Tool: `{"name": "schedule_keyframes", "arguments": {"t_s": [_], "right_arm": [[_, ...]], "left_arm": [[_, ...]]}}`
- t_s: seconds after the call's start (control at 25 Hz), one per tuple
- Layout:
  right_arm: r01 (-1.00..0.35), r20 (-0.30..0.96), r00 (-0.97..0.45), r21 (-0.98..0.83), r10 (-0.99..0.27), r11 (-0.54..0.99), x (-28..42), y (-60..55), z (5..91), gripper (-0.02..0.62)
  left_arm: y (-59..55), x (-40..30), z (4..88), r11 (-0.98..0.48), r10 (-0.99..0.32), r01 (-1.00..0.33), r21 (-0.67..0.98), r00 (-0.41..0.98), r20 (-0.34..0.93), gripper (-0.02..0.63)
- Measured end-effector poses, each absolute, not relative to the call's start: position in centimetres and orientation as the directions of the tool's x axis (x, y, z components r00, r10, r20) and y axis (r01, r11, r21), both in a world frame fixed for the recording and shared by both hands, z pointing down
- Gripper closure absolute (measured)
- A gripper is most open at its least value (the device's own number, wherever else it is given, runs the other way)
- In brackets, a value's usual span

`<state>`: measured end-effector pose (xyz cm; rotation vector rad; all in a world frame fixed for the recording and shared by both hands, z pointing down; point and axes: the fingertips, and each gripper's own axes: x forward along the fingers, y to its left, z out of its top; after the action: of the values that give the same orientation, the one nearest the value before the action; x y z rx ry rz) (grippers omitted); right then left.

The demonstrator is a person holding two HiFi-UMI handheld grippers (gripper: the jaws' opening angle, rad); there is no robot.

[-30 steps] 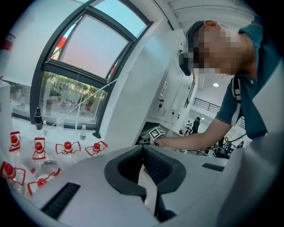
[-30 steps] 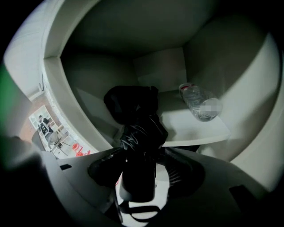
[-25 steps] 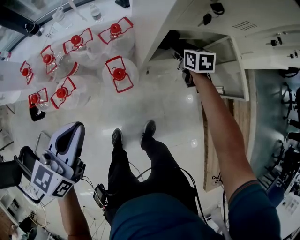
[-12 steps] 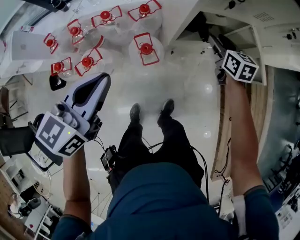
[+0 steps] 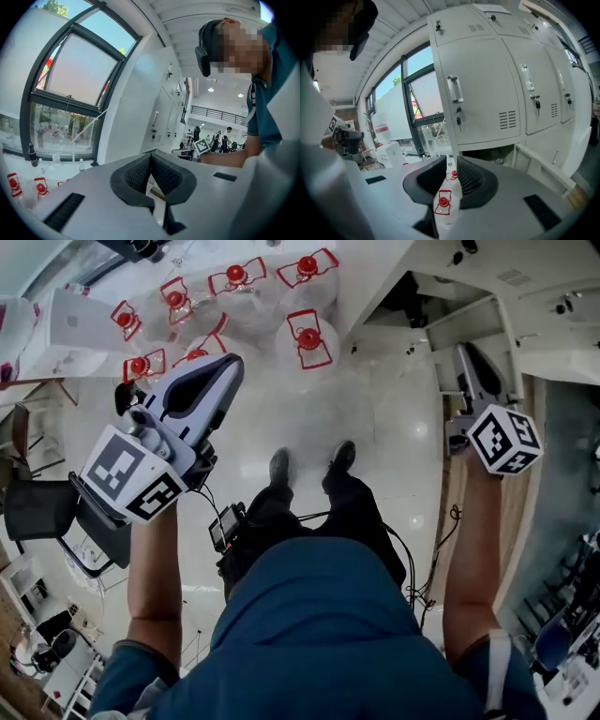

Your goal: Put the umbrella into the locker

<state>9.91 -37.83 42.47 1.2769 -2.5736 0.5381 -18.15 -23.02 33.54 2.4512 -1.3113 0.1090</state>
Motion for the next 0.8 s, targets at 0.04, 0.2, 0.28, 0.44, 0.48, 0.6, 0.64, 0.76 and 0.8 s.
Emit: {"name": "schedule_keyframes", "arguments": {"t_s": [0.04,0.2,0.28,0.44,0.48,0.6,0.64,0.76,0.8], "right_arm": [[-0.797,0.338,-0.603,-0.217,-0.723,0.564,9.8,-36.8,41.1,0.509],[-0.784,0.287,-0.619,-0.178,-0.731,0.594,9.2,-32.8,35.5,0.517],[-0.777,0.258,-0.628,-0.155,-0.734,0.610,8.8,-31.0,32.8,0.522],[-0.779,0.216,-0.624,-0.096,-0.752,0.619,9.2,-27.4,28.0,0.532],[-0.781,0.204,-0.621,-0.084,-0.757,0.618,9.4,-26.5,26.9,0.534],[-0.790,0.190,-0.607,-0.043,-0.771,0.612,10.0,-23.6,24.3,0.551],[-0.795,0.191,-0.599,-0.026,-0.778,0.606,10.1,-22.7,23.6,0.557],[-0.812,0.191,-0.573,-0.001,-0.797,0.584,10.6,-19.8,21.9,0.558],[-0.818,0.191,-0.564,0.002,-0.803,0.575,10.8,-19.0,21.5,0.558]], "left_arm": [[-22.8,-18.2,32.9,-0.515,-0.789,-0.814,0.268,0.572,0.224,0.588],[-21.4,-18.4,30.3,-0.545,-0.780,-0.801,0.247,0.592,0.200,0.588],[-20.4,-18.7,29.1,-0.555,-0.778,-0.797,0.239,0.599,0.191,0.588],[-18.8,-18.3,26.7,-0.589,-0.766,-0.780,0.208,0.622,0.164,0.588],[-18.5,-18.1,26.2,-0.601,-0.760,-0.775,0.197,0.630,0.158,0.588],[-17.5,-17.5,24.7,-0.629,-0.746,-0.759,0.169,0.651,0.145,0.588],[-17.2,-17.4,24.3,-0.638,-0.740,-0.752,0.163,0.658,0.139,0.588],[-16.2,-16.7,23.2,-0.667,-0.719,-0.729,0.155,0.684,0.122,0.588],[-15.8,-16.4,22.9,-0.676,-0.711,-0.720,0.154,0.693,0.117,0.588]]}}
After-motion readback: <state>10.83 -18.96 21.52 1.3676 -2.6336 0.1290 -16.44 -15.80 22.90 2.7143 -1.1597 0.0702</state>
